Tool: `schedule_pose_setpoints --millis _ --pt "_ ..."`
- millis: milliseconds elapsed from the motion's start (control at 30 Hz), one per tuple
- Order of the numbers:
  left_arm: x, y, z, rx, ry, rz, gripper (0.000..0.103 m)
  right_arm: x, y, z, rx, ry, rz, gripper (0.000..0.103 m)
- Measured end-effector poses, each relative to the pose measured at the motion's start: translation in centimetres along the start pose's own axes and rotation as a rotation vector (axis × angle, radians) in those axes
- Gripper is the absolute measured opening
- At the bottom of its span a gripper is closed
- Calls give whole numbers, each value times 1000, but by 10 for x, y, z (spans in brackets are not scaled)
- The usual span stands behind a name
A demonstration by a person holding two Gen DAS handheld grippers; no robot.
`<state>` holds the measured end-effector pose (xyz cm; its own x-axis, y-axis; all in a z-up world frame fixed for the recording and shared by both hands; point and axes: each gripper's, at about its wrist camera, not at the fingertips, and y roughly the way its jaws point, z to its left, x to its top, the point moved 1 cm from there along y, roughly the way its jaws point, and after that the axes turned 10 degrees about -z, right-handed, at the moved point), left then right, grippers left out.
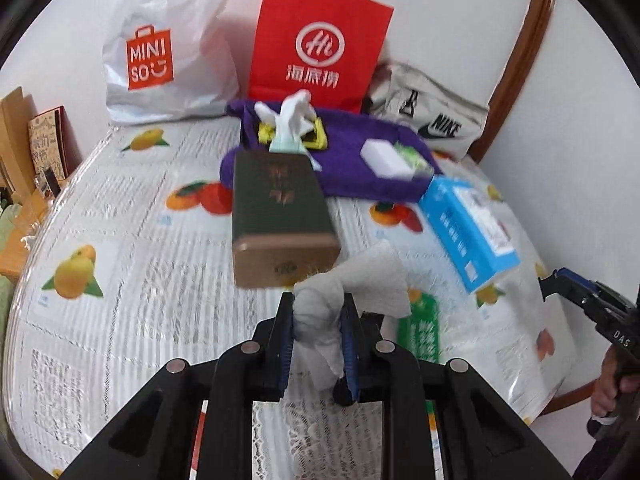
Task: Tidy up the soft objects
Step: 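Carry the white cloth onto the purple towel and open the left tool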
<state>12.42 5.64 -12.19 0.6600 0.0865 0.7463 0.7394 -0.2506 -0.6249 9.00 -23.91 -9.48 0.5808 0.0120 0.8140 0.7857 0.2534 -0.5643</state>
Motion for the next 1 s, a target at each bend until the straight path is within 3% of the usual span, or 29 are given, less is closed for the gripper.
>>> schedule_pose_setpoints --millis 400,1000 --pt "48 2 -13 38 13 -28 21 57 9 -10 53 22 -98 30" --pt "104 63 -3 78 -19 -18 21 131 99 -18 100 -17 -90 30"
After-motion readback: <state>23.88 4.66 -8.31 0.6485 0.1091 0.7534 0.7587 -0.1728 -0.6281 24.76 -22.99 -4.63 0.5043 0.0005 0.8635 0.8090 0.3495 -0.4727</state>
